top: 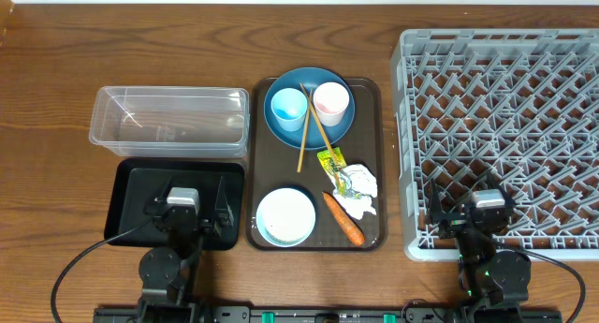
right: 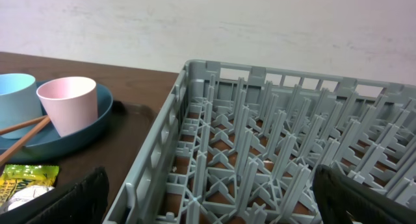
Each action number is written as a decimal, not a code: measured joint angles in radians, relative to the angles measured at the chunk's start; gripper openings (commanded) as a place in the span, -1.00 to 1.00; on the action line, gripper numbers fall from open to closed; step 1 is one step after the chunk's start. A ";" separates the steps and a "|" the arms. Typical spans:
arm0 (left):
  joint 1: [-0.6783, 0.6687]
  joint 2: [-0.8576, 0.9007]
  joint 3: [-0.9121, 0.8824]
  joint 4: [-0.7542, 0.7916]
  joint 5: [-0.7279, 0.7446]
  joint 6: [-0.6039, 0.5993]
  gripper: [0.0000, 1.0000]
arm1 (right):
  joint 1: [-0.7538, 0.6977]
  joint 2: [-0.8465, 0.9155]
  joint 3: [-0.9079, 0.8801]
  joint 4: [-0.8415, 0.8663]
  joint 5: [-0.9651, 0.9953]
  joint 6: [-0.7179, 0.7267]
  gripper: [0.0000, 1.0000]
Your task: Sort waste into correct bins and load items into the dishwasher rack
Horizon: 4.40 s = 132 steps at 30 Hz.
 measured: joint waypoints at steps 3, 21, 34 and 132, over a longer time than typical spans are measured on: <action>0.000 0.000 0.000 0.000 0.000 0.000 0.93 | 0.000 0.000 0.000 0.000 0.000 0.000 0.98; 0.000 0.000 0.000 0.000 0.000 0.000 0.93 | 0.000 0.000 0.000 0.000 0.000 0.000 0.99; 0.000 0.000 0.000 0.000 0.000 0.000 0.93 | 0.000 0.000 0.000 0.000 0.000 0.000 0.99; -0.809 1.278 0.974 -0.779 -0.036 -0.823 -0.20 | 0.000 0.000 0.000 0.000 0.000 0.000 0.99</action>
